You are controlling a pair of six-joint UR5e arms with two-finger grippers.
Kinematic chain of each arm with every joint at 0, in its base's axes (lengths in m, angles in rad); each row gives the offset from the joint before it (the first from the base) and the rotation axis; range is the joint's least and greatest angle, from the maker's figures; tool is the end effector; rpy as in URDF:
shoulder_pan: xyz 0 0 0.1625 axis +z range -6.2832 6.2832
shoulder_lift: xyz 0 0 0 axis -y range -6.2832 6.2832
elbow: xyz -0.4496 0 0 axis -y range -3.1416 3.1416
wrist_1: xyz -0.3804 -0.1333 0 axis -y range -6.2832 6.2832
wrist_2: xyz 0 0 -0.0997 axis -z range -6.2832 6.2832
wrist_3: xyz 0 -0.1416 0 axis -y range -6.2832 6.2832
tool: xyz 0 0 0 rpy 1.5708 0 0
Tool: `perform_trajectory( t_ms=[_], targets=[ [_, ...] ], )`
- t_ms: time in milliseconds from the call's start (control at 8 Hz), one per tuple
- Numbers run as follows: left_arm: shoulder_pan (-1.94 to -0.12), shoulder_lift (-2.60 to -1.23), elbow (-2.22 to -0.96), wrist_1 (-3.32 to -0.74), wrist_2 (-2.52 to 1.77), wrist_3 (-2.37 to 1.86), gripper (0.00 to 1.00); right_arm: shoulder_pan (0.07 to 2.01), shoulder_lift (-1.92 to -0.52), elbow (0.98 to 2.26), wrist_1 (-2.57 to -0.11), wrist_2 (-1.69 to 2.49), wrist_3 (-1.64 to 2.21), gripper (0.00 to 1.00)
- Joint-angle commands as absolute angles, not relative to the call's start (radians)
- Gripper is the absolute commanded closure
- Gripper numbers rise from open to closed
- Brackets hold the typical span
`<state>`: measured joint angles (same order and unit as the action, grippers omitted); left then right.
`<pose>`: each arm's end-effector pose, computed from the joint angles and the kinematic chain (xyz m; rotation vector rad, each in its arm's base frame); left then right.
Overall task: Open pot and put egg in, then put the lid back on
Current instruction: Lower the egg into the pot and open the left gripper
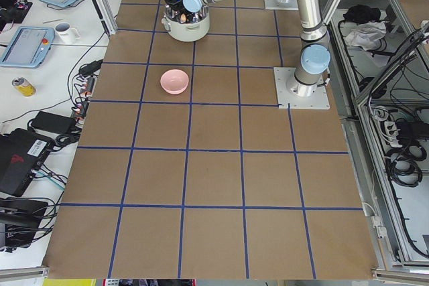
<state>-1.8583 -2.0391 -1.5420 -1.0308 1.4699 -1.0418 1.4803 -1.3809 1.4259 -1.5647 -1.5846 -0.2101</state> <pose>-0.3288 -0.5916 0.2717 1.0978 -2.7921 0.0253 0.0805 -0.5668 0.4404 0.1879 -3.1289 -0.0824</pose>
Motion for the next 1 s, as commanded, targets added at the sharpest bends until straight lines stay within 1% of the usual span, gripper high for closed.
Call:
perform_trajectory(
  t_ms=[0,125,250,375,500,625,750,875],
  targets=[
    [-1.861,-2.046,-1.540,-1.028,1.470,-1.051,0.57,1.480,-1.381,1.425,-1.566,-1.586,-0.210,1.00],
    [-1.861,-2.048,-1.542,-1.028,1.470,-1.049,0.51,1.480,-1.381,1.425,-1.565,-1.592,-0.210,1.00],
    [-1.861,-2.048,-1.542,-1.025,1.470,-1.049,0.52,1.480,-1.381,1.427,-1.565,-1.591,-0.210,1.00],
    [-1.862,-2.048,-1.540,-1.023,1.470,-1.051,0.51,1.480,-1.381,1.425,-1.565,-1.592,-0.210,1.00],
    [-1.862,-2.049,-1.540,-1.023,1.467,-1.052,0.39,1.480,-1.381,1.427,-1.565,-1.592,-0.210,1.00],
    [-1.862,-2.052,-1.542,-1.022,1.462,-1.052,0.22,1.480,-1.379,1.425,-1.565,-1.592,-0.210,1.00],
    [-1.862,-2.063,-1.542,-0.999,1.460,-1.054,0.00,1.480,-1.379,1.427,-1.565,-1.592,-0.210,1.00],
    [-1.862,-2.063,-1.548,-0.983,1.459,-1.054,0.00,1.480,-1.379,1.427,-1.565,-1.592,-0.210,1.00]
  ],
)
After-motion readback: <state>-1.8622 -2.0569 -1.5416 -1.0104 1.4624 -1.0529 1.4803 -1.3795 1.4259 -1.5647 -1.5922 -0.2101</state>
